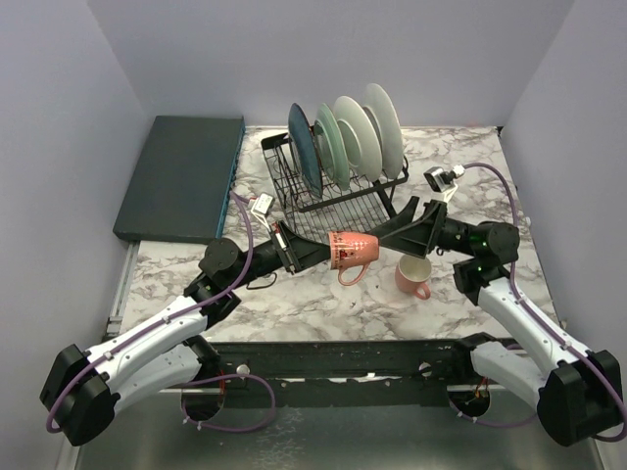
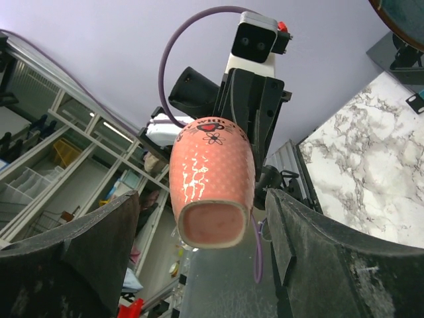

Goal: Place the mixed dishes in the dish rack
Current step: Pick up the cup at the corner of the board, then turn the cup upside down in the dish rack.

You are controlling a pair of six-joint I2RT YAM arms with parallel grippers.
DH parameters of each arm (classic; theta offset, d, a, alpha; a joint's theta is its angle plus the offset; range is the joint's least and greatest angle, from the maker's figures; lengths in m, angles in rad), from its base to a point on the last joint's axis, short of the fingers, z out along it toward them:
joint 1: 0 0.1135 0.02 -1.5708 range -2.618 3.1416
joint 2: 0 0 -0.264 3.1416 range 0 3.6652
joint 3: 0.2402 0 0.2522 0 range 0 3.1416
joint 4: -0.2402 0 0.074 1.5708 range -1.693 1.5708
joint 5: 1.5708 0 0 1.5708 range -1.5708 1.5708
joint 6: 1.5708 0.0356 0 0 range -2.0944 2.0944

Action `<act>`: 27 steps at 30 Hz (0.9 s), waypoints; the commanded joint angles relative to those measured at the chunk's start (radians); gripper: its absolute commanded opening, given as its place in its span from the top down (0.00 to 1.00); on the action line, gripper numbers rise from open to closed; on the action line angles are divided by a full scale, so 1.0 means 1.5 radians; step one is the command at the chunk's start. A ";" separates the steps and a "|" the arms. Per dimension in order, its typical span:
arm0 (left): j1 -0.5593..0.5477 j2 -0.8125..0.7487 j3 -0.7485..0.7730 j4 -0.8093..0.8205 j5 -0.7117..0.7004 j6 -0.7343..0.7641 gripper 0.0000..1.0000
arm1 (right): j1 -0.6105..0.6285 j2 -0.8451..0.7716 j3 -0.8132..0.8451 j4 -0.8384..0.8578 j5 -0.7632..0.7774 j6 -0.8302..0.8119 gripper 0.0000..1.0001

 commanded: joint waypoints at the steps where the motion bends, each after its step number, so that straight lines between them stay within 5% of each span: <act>1: 0.004 -0.005 0.005 0.064 0.008 -0.011 1.00 | 0.022 0.000 0.030 -0.035 0.025 -0.040 0.17; 27: 0.006 -0.004 0.001 0.077 0.000 -0.009 1.00 | 0.123 0.009 0.047 -0.111 0.082 -0.111 0.28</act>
